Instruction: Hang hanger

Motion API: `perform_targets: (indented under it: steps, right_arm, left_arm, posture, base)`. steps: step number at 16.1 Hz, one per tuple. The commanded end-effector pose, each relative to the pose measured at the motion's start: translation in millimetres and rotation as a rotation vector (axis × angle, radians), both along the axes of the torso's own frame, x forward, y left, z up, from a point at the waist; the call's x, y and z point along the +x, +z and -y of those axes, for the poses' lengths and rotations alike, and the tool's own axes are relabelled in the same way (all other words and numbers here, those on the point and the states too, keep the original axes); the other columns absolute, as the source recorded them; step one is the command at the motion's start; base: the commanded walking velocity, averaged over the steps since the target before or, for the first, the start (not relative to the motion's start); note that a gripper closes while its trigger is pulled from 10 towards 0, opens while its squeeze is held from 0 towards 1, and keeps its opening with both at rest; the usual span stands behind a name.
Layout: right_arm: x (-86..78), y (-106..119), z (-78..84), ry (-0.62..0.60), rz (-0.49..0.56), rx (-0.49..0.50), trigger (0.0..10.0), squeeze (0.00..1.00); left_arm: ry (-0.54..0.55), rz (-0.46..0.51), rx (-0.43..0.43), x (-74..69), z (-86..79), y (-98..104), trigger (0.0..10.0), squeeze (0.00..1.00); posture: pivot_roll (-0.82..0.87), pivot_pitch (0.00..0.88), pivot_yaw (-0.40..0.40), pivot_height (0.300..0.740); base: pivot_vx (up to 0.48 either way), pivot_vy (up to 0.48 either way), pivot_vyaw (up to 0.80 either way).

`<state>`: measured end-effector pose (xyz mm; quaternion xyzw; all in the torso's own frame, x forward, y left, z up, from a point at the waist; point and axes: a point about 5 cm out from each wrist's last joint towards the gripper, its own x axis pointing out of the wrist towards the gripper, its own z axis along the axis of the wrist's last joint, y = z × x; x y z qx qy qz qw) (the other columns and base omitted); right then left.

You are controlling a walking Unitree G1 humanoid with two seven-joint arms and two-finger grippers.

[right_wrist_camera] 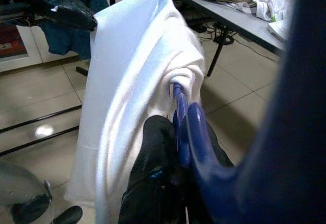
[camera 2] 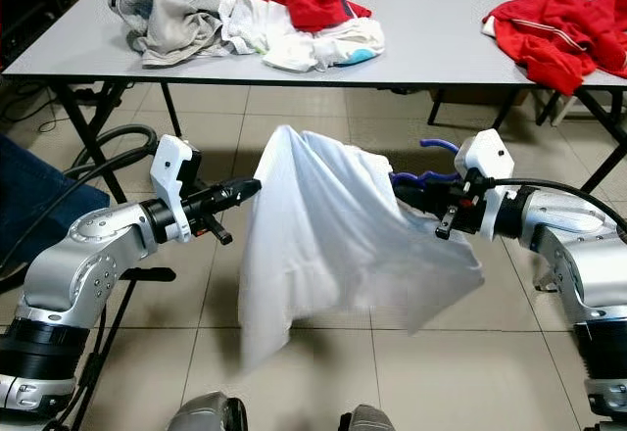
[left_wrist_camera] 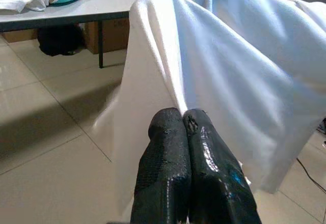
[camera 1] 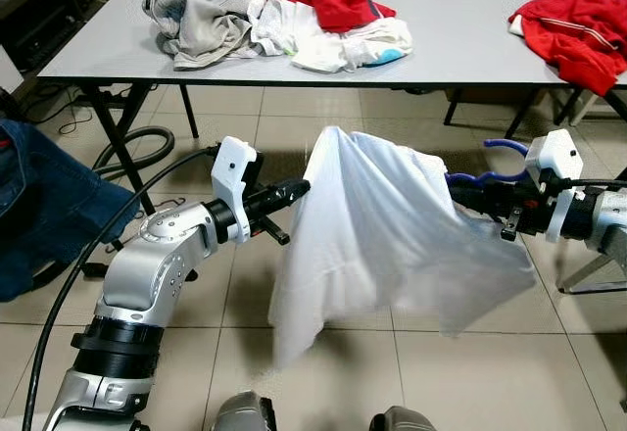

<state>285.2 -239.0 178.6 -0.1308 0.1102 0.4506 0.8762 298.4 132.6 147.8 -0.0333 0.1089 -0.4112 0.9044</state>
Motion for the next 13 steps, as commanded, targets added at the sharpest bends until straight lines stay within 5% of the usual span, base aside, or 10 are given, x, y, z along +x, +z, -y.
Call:
perform_targets:
  steps: [1, 5, 6, 9, 13]
  right_arm:
    - [3.4, 9, 3.2, -0.030, 0.049, -0.014, 10.0, 0.00]
    - [5.7, 4, 5.4, -0.052, 0.052, -0.049, 10.0, 0.00]
    - [8.4, 6, 6.1, -0.070, 0.057, -0.041, 10.0, 0.00]
    - [-2.2, -10, 0.4, 0.012, -0.027, -0.106, 10.0, 0.00]
    - [-0.1, -22, 5.4, -0.044, -0.059, -0.157, 10.0, 0.00]
  left_arm:
    - [-0.013, 0.006, 0.002, -1.0, -1.0, 2, 0.0, 0.00]
    - [-0.022, 0.007, -0.004, -1.9, -4.6, 2, 0.0, 0.00]
    - [-0.055, 0.023, -0.052, -5.4, -0.9, 7, 0.0, 0.00]
    - [0.082, 0.145, -0.277, 9.6, -9.1, 45, 0.0, 0.00]
    - [0.052, 0.198, -0.364, 7.5, -20.3, 64, 0.0, 0.00]
  posture:
    - [-0.14, 0.000, 0.013, 0.740]
    - [-0.13, 0.000, 0.012, 0.740]
    - [-0.13, 0.000, 0.011, 0.740]
    - [-0.13, 0.000, 0.004, 0.740]
    - [-0.12, 0.000, 0.003, 0.740]
  base:
    - [0.000, 0.000, 0.00]
    - [0.000, 0.000, 0.00]
    - [0.000, 0.000, 0.00]
    - [0.000, 0.000, 0.00]
    - [0.000, 0.000, 0.00]
